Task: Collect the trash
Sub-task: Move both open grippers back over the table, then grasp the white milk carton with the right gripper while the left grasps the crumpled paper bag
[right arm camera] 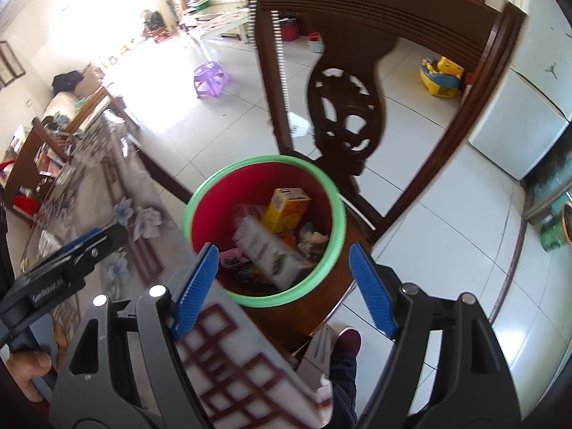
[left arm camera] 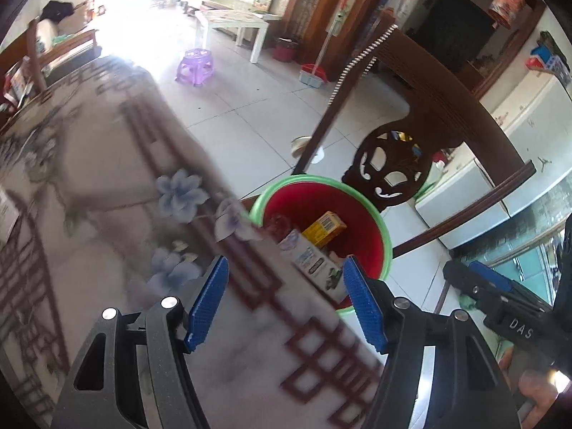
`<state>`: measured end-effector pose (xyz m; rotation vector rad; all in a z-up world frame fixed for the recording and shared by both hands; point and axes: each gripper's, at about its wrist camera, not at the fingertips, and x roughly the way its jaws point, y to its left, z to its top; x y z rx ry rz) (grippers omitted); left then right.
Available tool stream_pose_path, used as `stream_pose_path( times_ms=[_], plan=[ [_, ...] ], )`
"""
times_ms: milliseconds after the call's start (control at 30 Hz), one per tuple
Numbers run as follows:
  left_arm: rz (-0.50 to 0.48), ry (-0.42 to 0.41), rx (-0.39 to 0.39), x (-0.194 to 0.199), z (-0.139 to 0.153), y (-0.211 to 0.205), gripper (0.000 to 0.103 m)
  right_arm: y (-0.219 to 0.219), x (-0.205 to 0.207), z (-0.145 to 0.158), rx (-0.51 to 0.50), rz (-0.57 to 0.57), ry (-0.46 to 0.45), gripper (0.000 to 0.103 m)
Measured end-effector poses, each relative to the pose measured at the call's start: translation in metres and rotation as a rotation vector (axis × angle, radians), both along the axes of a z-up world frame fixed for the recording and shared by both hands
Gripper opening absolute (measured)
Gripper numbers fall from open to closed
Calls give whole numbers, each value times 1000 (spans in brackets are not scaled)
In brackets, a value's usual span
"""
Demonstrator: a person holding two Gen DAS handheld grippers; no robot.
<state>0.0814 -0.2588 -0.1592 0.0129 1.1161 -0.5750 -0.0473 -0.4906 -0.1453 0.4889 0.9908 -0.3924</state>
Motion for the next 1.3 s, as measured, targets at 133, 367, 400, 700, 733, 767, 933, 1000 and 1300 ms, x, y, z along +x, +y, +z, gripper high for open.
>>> stream_pose_path(
  times_ms=[133,367,400,700,733,767,933,1000,1300],
  plan=[
    [160,24,32,-12,-6,82,64,42,17,4,-18,112,-6,75],
    [451,93,90,-39,-24,228,64,136,54,0,4,328,-1,75],
    [494,100,94,-43,-26,249,64,155,60,-1,8,367,2,75],
    [728,126,70,-57,-42,360,78,278,96,-9,-7,622,39,81],
    [744,133,62,-57,-45,369,78,291,102,-9,-16,650,41,82],
    [752,137,57,-57,-47,373,78,301,107,-9,-25,675,43,83],
    [789,140,18,-50,-53,396,78,351,151,-4,-91,799,38,88],
    [803,141,12,-45,-55,402,78,373,180,-3,-123,851,37,89],
    [901,127,15,-28,-59,434,78,465,296,-13,-239,1045,0,94]
  ],
)
